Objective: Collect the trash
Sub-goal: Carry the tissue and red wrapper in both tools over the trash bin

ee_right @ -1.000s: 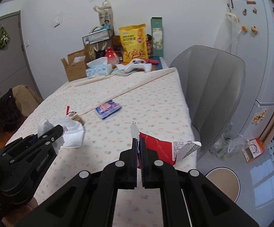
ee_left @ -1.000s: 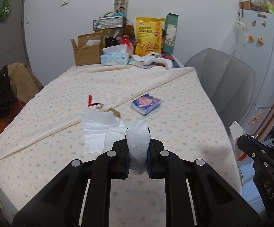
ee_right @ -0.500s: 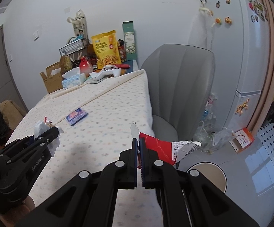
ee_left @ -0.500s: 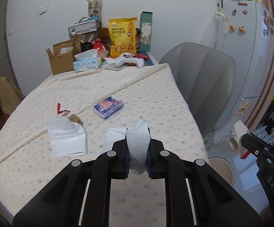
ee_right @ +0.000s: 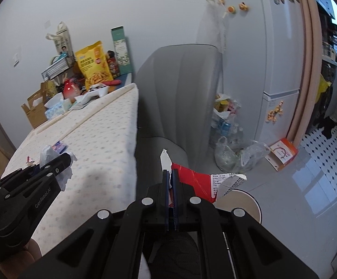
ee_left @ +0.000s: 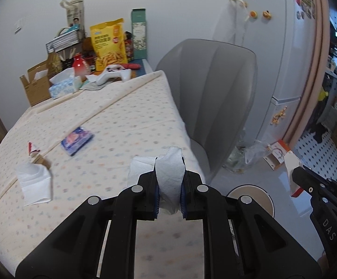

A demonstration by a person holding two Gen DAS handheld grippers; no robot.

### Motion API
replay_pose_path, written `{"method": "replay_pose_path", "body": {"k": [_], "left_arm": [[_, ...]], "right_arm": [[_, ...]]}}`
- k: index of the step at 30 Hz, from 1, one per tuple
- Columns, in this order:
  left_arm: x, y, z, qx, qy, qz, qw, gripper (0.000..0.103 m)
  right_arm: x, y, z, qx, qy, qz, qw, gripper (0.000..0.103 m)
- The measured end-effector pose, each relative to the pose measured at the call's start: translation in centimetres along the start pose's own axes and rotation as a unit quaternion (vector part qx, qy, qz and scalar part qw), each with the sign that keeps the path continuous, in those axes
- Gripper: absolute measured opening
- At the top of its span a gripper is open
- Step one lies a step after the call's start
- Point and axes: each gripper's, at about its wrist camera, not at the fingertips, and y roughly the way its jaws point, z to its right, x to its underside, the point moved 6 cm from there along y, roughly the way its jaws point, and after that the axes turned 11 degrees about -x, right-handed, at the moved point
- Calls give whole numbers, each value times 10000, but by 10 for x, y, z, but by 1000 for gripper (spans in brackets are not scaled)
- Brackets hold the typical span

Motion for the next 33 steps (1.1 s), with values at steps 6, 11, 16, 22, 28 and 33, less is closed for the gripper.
{"method": "replay_pose_path", "body": {"k": [6,11,16,22,28,33], "left_arm": [[-5,13,44,178,296,-73,9994,14],[-4,28,83,277,548,-186,9979,14],[-1,42,112,321,759,-313,9961,14],[2,63,140,318,924,-475,9941,14],[5,82,169,431,1093,-593,9913,14],[10,94,193,561,1220,-691,9885,14]], "right_arm": [[1,5,46,171,310,-28,9994,4],[6,15,83,261,576,-123,9979,4],[11,27,112,298,784,-213,9962,4],[18,43,142,320,1004,-322,9939,4],[23,56,169,408,1191,-430,9911,4],[26,68,186,435,1329,-490,9890,5]]}}
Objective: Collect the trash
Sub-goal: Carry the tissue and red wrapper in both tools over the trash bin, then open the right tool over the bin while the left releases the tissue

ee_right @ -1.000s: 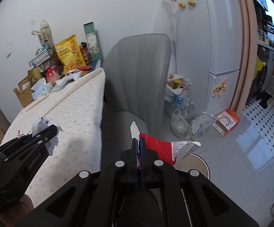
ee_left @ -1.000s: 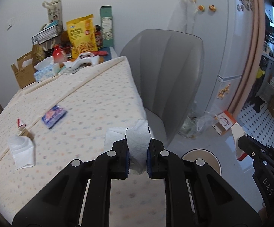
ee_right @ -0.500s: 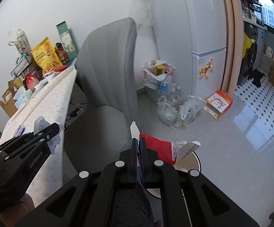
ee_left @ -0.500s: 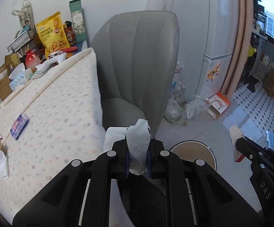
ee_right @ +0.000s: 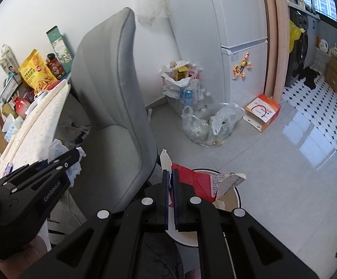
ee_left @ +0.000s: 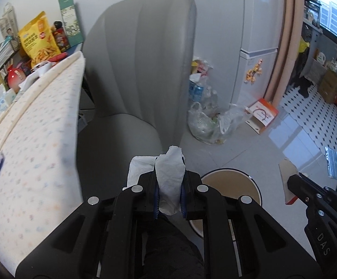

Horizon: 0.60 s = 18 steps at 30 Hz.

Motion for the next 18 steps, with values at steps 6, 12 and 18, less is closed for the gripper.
{"method": "replay_pose_path", "body": {"k": [6,12,18], "left_arm": [[-1,12,11,25,95,-84,9999,14],[0,11,21,71,145,-92,9998,14],[3,7,39,220,262,-95,9994,14]], "right_arm": [[-2,12,9,43,35,1,10000,27],[-3,2,22,277,17,140,9995,41],[2,-17,54,851,247,271,9957,62]]}}
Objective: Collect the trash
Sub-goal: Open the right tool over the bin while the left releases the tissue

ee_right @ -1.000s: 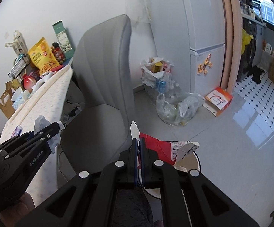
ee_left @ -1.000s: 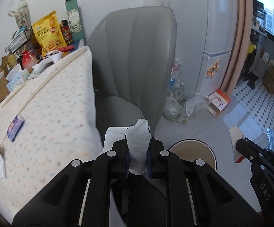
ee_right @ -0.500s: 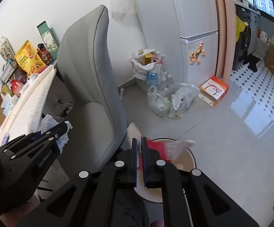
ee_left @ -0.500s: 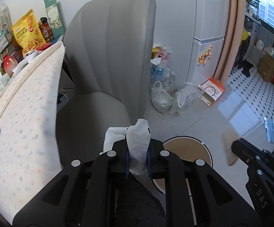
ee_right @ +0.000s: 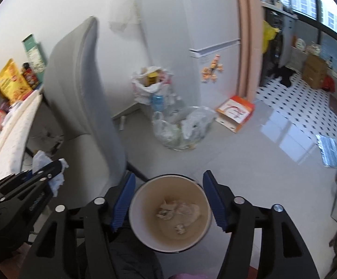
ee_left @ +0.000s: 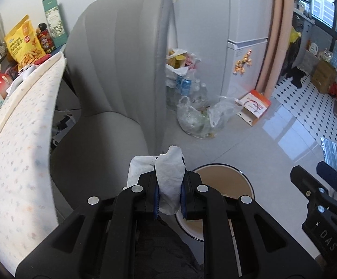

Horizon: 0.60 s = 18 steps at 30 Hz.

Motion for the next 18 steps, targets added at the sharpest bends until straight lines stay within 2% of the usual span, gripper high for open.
{"method": "replay_pose_path", "body": {"k": [5,11,14,15,18], "left_arm": [[0,-4,27,246,148,14,9996,14],[2,-1,63,612,349,-81,9975,14],[1,-4,74,810,420,-97,9958,18],[1,-4,75,817,423,-102,9957,25],[2,-4,75,831,410,-126,9956,33]], "right_arm": [[4,-13,30,354,170,69,9992,72],[8,-25,79,745,525,132,9957,74],[8,-34,94,873,665,240,9937,74],[8,-37,98,909,696,286,9930,74],[7,-40,100,932,715,340,9925,74]]}}
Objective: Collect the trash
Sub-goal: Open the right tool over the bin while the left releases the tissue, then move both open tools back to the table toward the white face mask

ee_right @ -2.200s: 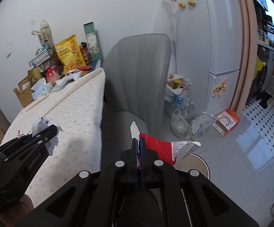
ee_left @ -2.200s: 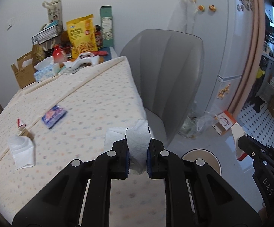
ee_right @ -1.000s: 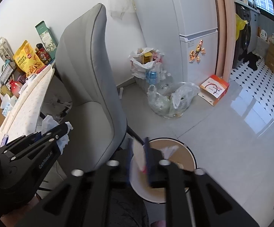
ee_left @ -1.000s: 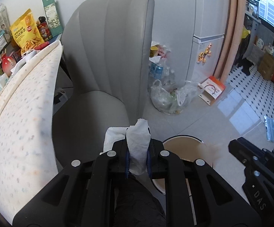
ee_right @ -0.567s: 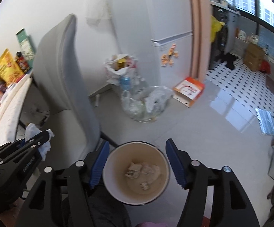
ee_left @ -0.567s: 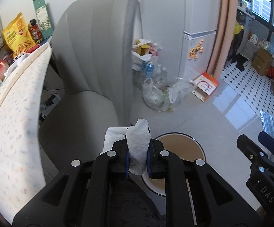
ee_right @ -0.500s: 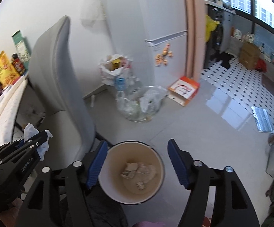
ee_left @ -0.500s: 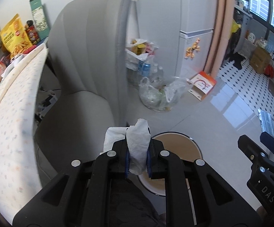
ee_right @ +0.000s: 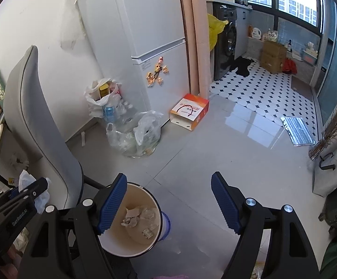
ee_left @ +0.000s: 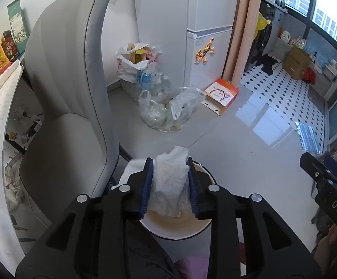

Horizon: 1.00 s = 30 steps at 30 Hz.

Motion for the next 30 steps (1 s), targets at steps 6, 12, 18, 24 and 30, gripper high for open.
{"method": "replay_pose_path", "body": {"k": [6,12,18,24,30], "left_arm": [[0,-7,-6,-112,-36,92,9999,69],[-3,-21,-16,-15,-176,171,9997,69],[-3,-40,-37,-249,-290,346,9987,72],[-1,-71,-85,-652,-659,632,9937,85],[8,-104,-134,-986,-914,899,9868,94]], "right_arm": [[1,-4,-8,-149,-23,-14,9999,75],[-2,-13,-17,-221,-47,79,9997,75],[-2,-27,-36,-366,-113,165,9991,77],[-3,-47,-75,-608,-391,328,9968,88],[3,-74,-127,-1053,-625,402,9917,92]]}}
